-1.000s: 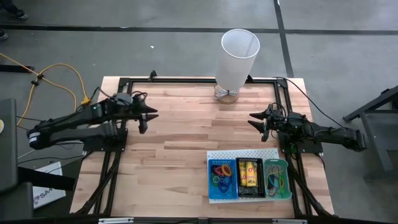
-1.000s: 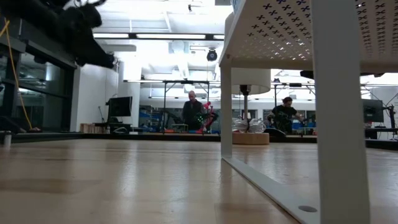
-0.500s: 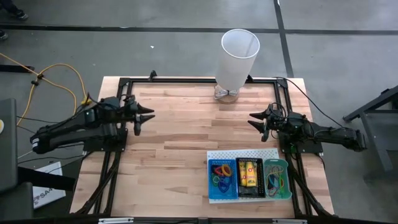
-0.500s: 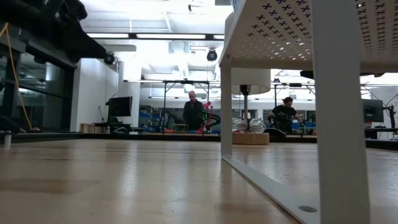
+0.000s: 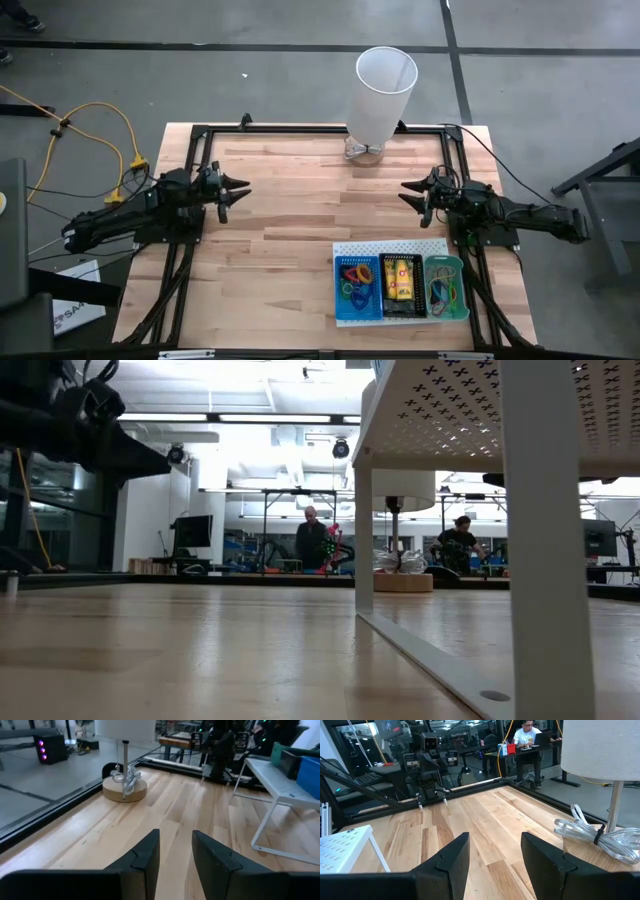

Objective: Pick & Place Office Desk Supplies
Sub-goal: Return to Home Position

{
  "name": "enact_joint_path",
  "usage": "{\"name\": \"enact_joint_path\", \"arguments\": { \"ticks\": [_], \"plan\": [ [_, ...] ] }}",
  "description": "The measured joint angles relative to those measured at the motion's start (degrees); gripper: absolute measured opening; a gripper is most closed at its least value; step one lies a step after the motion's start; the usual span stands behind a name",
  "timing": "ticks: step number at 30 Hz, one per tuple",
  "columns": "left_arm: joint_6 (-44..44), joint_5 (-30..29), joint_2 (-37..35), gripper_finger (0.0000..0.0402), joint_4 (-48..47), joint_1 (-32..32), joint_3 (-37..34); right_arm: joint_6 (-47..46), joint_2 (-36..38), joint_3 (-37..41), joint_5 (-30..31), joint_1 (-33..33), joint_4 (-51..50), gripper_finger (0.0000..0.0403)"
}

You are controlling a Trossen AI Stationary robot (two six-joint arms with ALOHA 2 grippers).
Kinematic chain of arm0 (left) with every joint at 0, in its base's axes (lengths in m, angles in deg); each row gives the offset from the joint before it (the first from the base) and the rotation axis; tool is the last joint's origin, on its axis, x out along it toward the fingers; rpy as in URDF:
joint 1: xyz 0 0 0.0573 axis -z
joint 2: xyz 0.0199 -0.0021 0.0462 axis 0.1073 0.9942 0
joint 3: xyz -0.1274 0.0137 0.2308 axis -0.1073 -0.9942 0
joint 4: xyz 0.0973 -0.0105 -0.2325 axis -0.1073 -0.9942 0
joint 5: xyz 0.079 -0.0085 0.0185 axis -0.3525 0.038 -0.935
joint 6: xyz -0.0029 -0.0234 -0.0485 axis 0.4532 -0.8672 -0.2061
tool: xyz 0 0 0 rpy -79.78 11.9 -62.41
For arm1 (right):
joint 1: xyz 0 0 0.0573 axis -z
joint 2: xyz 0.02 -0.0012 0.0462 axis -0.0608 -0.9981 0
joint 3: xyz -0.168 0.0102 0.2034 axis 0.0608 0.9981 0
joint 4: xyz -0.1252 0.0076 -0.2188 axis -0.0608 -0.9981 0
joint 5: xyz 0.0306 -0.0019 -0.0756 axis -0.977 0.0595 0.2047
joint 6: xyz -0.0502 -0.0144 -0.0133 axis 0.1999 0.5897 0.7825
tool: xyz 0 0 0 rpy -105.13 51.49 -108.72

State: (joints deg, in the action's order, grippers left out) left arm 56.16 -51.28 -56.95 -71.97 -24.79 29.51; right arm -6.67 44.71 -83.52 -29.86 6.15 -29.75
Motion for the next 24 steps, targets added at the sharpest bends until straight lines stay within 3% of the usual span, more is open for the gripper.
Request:
{"name": "enact_joint_path", "arguments": {
  "ticks": [11,24],
  "plan": [
    [-0.9,-1.0,-3.3,0.0108,10.9,3.2,-7.6,0.0,0.0,0.0,0.0,0.0,0.0,0.0166],
    [1.0,-1.7,-3.2,0.0108,10.8,5.0,-8.1,0.0,0.0,0.0,0.0,0.0,0.0,0.0166]
  ]
}}
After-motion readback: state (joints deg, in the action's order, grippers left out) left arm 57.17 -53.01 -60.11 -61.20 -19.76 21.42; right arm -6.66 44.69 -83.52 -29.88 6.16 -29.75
